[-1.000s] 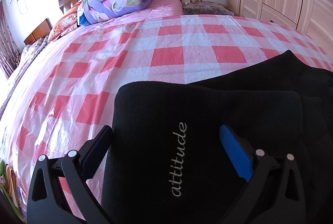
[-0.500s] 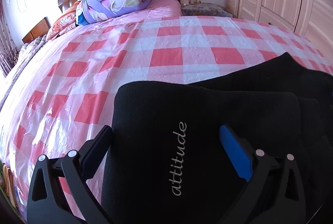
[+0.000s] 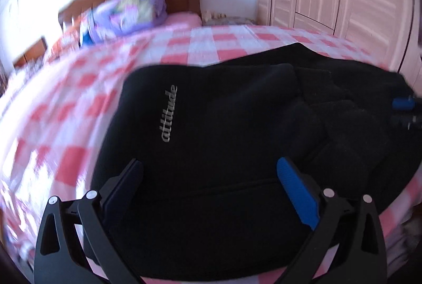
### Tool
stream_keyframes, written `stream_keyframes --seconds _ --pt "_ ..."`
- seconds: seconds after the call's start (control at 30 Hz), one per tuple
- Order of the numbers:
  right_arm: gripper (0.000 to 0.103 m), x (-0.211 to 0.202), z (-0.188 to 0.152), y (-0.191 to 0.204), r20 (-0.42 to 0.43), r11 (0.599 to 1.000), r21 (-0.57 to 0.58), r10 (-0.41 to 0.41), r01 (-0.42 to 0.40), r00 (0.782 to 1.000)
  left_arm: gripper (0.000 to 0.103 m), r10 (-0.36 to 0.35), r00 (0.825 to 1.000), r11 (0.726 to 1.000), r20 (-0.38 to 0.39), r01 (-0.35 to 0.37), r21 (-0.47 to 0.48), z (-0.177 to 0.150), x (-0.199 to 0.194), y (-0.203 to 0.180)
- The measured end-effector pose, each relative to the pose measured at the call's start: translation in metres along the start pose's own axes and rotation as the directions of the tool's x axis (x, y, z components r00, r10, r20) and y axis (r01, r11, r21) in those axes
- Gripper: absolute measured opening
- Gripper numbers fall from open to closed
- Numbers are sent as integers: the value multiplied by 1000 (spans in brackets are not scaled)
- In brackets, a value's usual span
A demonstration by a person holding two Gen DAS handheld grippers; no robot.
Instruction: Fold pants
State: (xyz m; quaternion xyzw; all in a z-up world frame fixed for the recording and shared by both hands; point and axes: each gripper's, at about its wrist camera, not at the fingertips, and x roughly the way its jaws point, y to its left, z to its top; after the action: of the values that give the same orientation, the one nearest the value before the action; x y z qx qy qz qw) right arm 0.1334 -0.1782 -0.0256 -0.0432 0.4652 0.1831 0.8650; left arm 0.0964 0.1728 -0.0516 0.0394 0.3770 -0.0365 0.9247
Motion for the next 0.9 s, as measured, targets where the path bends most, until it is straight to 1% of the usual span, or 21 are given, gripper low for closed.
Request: stream_keyframes --seconds 0.03,0.07,0.13,0.2,0.23,0.3,0.33,0.4,0.47,0.5,0.53,0.6,0.67,0.7,0.73,0.8,0.87,0.9 --pt "99 -7 -4 0 3 1000 14 8 -8 1000 101 14 1000 1000 2 -14 0 0 -5 0" --pt "99 -11 -6 -3 14 1000 24 17 -17 1000 100 33 999 999 25 -33 9 1 -15 -3" --pt "99 -22 -15 -5 47 999 43 29 -31 998 101 21 998 999 64 -24 48 -2 -31 -9" --pt "99 -17 -27 -7 16 999 41 -1 1 1000 101 21 999 996 35 -24 89 -9 -28 -15" --pt "99 -18 -30 -4 35 1000 19 -8 7 999 102 16 1000 995 14 -17 95 -14 -22 -15" --pt "99 -22 -36 -2 56 1000 7 -12 12 998 102 -22 1000 999 19 21 48 -20 -21 -7" --pt "99 -25 -38 -2 57 1000 14 -11 10 998 102 -25 1000 999 15 25 48 -21 -21 -7" --pt "99 -30 -42 0 43 1000 -1 -21 21 999 102 -11 1000 997 14 10 78 -22 -22 -10" --pt "99 -38 -47 4 49 999 -12 -52 52 997 102 -9 1000 997 7 9 76 -23 -22 -10" --pt "99 -44 -51 4 66 998 1 -59 59 996 102 -5 1000 997 1 5 73 -22 -24 -10" --pt "99 -51 -56 3 88 999 24 -43 41 995 102 0 1000 997 1 0 74 -23 -25 -10" --pt "99 -51 -64 -3 92 998 51 -50 45 994 102 10 1000 997 4 -10 82 -25 -27 -11" --pt "99 -46 -74 2 107 997 -10 -81 83 991 102 -1 1000 998 9 0 69 -26 -26 -9" --pt "99 -44 -76 7 96 993 -44 -108 112 990 102 -4 1000 998 8 4 62 -27 -26 -9" --pt "99 -45 -75 10 83 991 -51 -122 127 989 102 -4 1000 998 7 4 63 -27 -26 -9" --pt "99 -49 -73 7 56 994 -14 -103 104 993 102 -1 1000 998 6 1 68 -27 -27 -9" --pt "99 -58 -66 -2 74 998 52 -39 35 996 102 0 1000 998 5 -1 67 -28 -28 -10" --pt "99 -62 -59 -4 94 998 64 -35 29 995 102 2 1000 998 5 -2 66 -27 -28 -10"
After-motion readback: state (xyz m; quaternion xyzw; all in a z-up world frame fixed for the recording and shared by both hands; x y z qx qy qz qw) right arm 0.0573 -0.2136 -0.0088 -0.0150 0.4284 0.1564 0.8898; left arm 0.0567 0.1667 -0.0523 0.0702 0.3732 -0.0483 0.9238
